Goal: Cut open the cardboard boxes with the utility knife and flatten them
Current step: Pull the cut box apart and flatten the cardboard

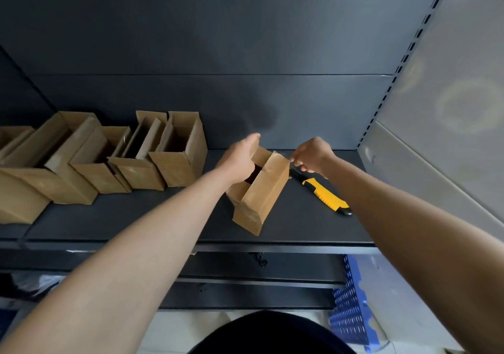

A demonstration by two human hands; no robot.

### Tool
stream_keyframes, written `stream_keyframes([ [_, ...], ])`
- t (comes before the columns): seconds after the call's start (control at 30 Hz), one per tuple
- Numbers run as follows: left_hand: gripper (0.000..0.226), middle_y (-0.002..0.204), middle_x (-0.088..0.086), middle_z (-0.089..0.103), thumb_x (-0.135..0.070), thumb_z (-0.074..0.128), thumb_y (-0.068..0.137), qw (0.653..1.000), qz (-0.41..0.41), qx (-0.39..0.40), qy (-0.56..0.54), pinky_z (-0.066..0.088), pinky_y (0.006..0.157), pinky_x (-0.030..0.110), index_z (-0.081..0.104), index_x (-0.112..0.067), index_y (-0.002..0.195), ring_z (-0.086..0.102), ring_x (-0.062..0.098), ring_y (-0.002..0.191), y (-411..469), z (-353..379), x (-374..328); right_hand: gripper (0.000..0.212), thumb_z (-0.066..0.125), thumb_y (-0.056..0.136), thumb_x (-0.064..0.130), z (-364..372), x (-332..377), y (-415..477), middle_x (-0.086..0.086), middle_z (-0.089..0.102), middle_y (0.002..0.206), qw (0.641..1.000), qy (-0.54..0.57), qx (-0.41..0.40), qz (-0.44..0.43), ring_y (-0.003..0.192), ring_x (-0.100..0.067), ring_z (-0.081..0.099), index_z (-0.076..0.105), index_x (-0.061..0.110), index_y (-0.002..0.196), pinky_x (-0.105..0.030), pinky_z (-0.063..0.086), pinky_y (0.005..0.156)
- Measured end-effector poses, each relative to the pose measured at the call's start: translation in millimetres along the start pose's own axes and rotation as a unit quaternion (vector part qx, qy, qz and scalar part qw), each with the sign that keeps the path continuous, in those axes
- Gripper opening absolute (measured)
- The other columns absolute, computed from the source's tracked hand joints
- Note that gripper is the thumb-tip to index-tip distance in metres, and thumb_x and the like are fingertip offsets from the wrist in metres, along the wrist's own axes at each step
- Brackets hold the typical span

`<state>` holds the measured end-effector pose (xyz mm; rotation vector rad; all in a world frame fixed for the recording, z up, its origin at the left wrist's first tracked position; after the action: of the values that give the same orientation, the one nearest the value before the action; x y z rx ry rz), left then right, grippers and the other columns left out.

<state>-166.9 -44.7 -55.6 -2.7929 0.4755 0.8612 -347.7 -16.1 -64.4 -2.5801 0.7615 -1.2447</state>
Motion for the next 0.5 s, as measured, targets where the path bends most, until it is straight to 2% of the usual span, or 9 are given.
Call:
stream_keyframes([
  [0.1,0.075,0.147,0.005,0.039,0.011,0.042,0.089,1.000,-0.010,0.003,-0.017,0.048,0.088,0.031,0.021,-0.031,0.149,0.050,0.026,0.121,1.7,-0.4,2.4,0.013,0.061,0.079,-0.002,-0.2,7.3,-1.0,-0.006,0.062,0.070,0.999,-0.030,-0.019,-0.026,0.064,-0.019,0.055,0.070,0.000,0.089,-0.030,0.052,0.071],
  [0.13,0.073,0.143,0.007,0.042,0.010,0.043,0.090,1.000,-0.016,0.000,-0.022,0.050,0.086,0.032,0.022,-0.030,0.147,0.053,0.026,0.114,2.8,-2.0,5.1,0.009,0.061,0.079,-0.003,1.0,11.5,-1.9,-0.003,0.060,0.066,0.999,-0.014,-0.009,-0.036,0.064,-0.018,0.053,0.067,0.003,0.082,-0.030,0.050,0.068],
  [0.23,0.061,0.124,0.012,0.049,0.007,0.048,0.091,0.999,-0.029,-0.016,-0.015,0.057,0.080,0.036,0.023,-0.024,0.137,0.055,0.020,0.094,3.7,-6.1,11.8,0.018,0.058,0.087,-0.004,5.8,13.5,-0.5,-0.003,0.059,0.068,0.994,0.081,0.045,-0.050,0.061,-0.014,0.056,0.061,0.009,0.074,-0.025,0.049,0.063],
  [0.33,0.058,0.117,0.013,0.050,0.008,0.049,0.090,0.999,-0.031,-0.023,0.015,0.057,0.078,0.036,0.023,-0.019,0.133,0.055,0.020,0.092,4.4,-7.0,14.6,0.012,0.054,0.090,-0.005,10.4,17.2,-2.1,-0.009,0.062,0.079,0.986,0.132,0.087,-0.047,0.068,-0.015,0.059,0.066,-0.002,0.094,-0.024,0.052,0.068],
  [0.37,0.058,0.117,0.013,0.050,0.008,0.049,0.089,0.999,-0.030,-0.025,0.024,0.056,0.076,0.034,0.023,-0.018,0.134,0.055,0.020,0.092,4.3,-7.5,14.2,0.018,0.053,0.090,-0.005,10.9,18.5,-2.5,-0.010,0.064,0.084,0.987,0.120,0.098,-0.044,0.072,-0.016,0.060,0.065,-0.005,0.103,-0.025,0.052,0.071],
  [0.43,0.059,0.116,0.012,0.049,0.007,0.050,0.090,0.999,-0.027,-0.024,0.040,0.053,0.069,0.029,0.023,-0.017,0.136,0.054,0.019,0.091,4.7,-8.1,13.9,0.025,0.052,0.090,-0.003,11.2,19.0,-1.6,-0.011,0.065,0.096,0.986,0.086,0.141,-0.037,0.084,-0.018,0.060,0.065,-0.002,0.112,-0.028,0.053,0.080],
  [0.5,0.060,0.113,0.011,0.050,0.008,0.049,0.089,0.998,-0.032,-0.021,0.047,0.049,0.062,0.026,0.023,-0.017,0.137,0.053,0.019,0.088,5.8,-8.6,15.6,0.030,0.052,0.091,0.010,12.7,19.5,-3.3,-0.008,0.062,0.105,0.979,0.066,0.194,-0.025,0.094,-0.020,0.057,0.063,0.002,0.117,-0.031,0.049,0.085],
])
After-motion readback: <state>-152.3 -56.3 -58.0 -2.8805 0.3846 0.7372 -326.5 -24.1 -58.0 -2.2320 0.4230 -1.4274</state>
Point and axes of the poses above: each hand's wrist, its own y-axis towards the middle knuckle, its own z-axis out of the palm, x = y × z, the point moved 5 cm from there along y, towards the middle knuckle
